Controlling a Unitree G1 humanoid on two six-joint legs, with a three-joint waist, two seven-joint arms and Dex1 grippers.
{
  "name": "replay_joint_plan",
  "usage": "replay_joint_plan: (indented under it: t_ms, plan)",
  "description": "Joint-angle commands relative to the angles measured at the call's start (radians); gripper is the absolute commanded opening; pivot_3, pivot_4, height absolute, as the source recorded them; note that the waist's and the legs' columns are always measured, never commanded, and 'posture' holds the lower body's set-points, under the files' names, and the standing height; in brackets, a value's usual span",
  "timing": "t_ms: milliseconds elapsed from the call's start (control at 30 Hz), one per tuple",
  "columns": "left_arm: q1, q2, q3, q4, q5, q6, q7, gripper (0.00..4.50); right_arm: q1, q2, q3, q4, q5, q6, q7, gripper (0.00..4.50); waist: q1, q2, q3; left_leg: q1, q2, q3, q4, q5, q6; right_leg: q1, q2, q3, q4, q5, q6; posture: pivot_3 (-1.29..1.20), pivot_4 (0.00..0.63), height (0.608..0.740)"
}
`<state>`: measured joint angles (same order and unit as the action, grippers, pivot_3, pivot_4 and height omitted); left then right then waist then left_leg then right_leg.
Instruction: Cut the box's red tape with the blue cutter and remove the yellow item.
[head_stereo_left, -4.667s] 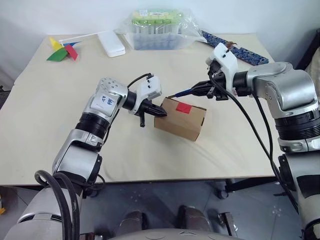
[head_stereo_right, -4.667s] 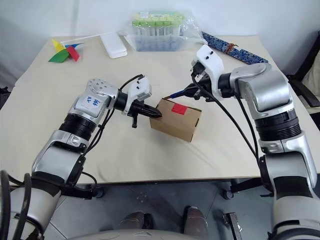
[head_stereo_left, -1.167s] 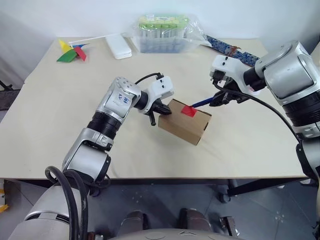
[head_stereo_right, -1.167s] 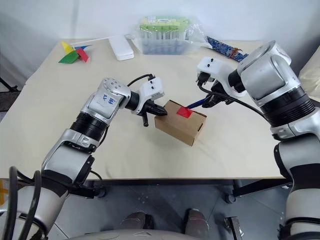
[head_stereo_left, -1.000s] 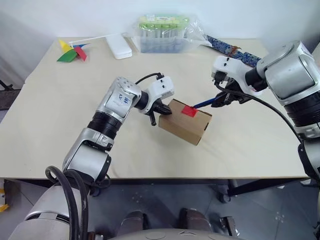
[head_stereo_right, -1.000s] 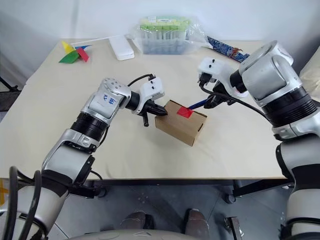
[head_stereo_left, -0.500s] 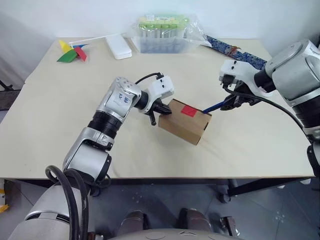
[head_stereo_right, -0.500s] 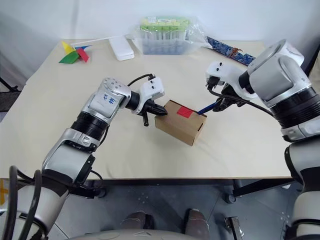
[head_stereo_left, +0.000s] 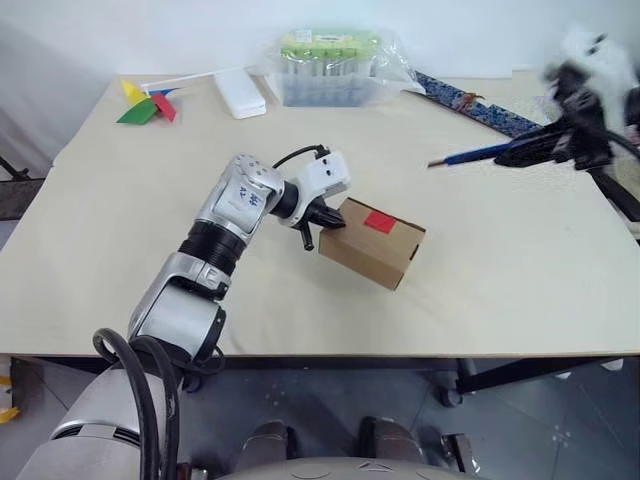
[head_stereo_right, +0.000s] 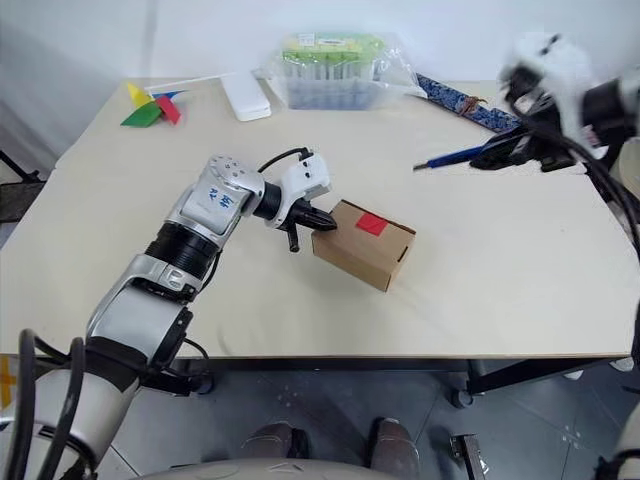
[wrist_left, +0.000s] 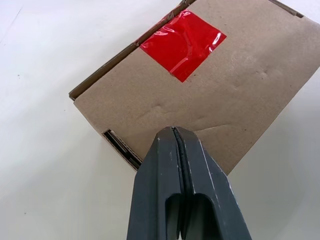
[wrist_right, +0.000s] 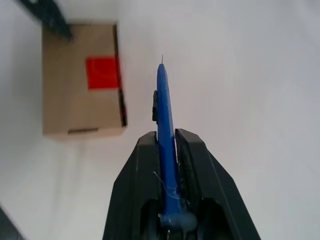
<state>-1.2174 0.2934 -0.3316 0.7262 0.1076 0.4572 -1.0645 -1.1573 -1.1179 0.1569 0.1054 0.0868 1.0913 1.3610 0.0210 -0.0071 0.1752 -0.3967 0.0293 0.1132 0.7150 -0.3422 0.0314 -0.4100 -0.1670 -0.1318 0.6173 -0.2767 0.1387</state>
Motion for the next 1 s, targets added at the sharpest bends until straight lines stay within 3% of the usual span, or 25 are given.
replay_joint_plan:
  t_ms: [33,133,233,300,400,500,700,933,1000]
  plan:
    - [0.045,-0.001,-0.053,0.077,0.054,0.012,0.008,0.0,0.245,-0.001,-0.229,-0.142,0.039,-0.028,-0.134,0.17,0.003,-0.001,-0.001,0.0,0.0,0.0,0.0,0.0,0.0,0.001,0.0,-0.001,-0.001,0.0,0.0,0.0,0.15,0.74]
    - [0.045,-0.005,-0.054,0.075,0.051,0.004,0.001,0.0,0.524,0.087,-0.422,-0.244,0.032,-0.16,-0.276,0.17,0.005,0.0,-0.001,-0.001,-0.001,0.002,0.0,0.0,0.001,0.0,0.0,0.0,-0.001,0.001,0.0,0.0,0.15,0.74]
    - [0.047,-0.007,-0.054,0.069,0.049,0.003,-0.003,0.0,0.658,0.148,-0.506,-0.286,0.039,-0.21,-0.379,0.17,0.003,0.003,-0.003,0.0,-0.004,0.007,0.0,0.0,0.001,0.0,0.0,0.0,-0.001,0.001,0.0,0.0,0.15,0.74]
    - [0.048,-0.009,-0.054,0.06,0.046,0.006,-0.008,0.0,0.761,0.253,-0.579,-0.287,0.05,-0.271,-0.478,0.17,0.003,0.004,-0.003,0.001,-0.004,0.006,0.0,0.001,0.001,0.0,0.0,0.001,-0.001,0.001,0.0,0.0,0.15,0.74]
    - [0.046,-0.013,-0.05,0.054,0.041,0.008,-0.013,0.0,0.916,0.392,-0.635,-0.25,0.049,-0.427,-0.585,0.17,0.004,0.0,-0.005,0.004,-0.002,0.006,-0.001,0.0,0.0,0.006,0.003,-0.002,-0.003,0.001,0.0,0.0,0.15,0.74]
    - [0.046,-0.013,-0.05,0.046,0.04,0.014,-0.017,0.0,0.978,0.434,-0.633,-0.239,0.07,-0.475,-0.612,0.17,0.0,0.008,-0.005,0.006,-0.001,0.005,-0.003,0.0,0.002,0.007,0.002,0.002,-0.007,0.001,0.0,0.0,0.15,0.74]
    - [0.042,-0.014,-0.043,0.041,0.036,0.015,-0.021,0.0,1.057,0.441,-0.615,-0.247,0.1,-0.5,-0.635,2.01,0.002,0.009,-0.005,0.008,-0.001,0.005,-0.004,-0.001,0.003,0.008,0.002,0.004,-0.007,0.001,0.002,0.0,0.15,0.74]
    - [0.036,-0.012,-0.029,0.048,0.029,0.012,-0.016,0.0,1.08,0.378,-0.64,-0.349,0.135,-0.492,-0.639,4.38,0.002,0.009,-0.005,0.008,0.0,0.005,-0.005,-0.002,0.005,0.008,0.002,0.005,-0.009,0.001,0.002,0.0,0.15,0.74]
    - [0.032,-0.009,-0.016,0.043,0.019,0.011,-0.018,0.0,1.04,0.348,-0.64,-0.388,0.159,-0.46,-0.643,4.48,0.001,0.009,-0.005,0.008,0.0,0.005,-0.005,-0.002,0.005,0.008,0.002,0.005,-0.009,0.001,0.002,0.0,0.15,0.74]
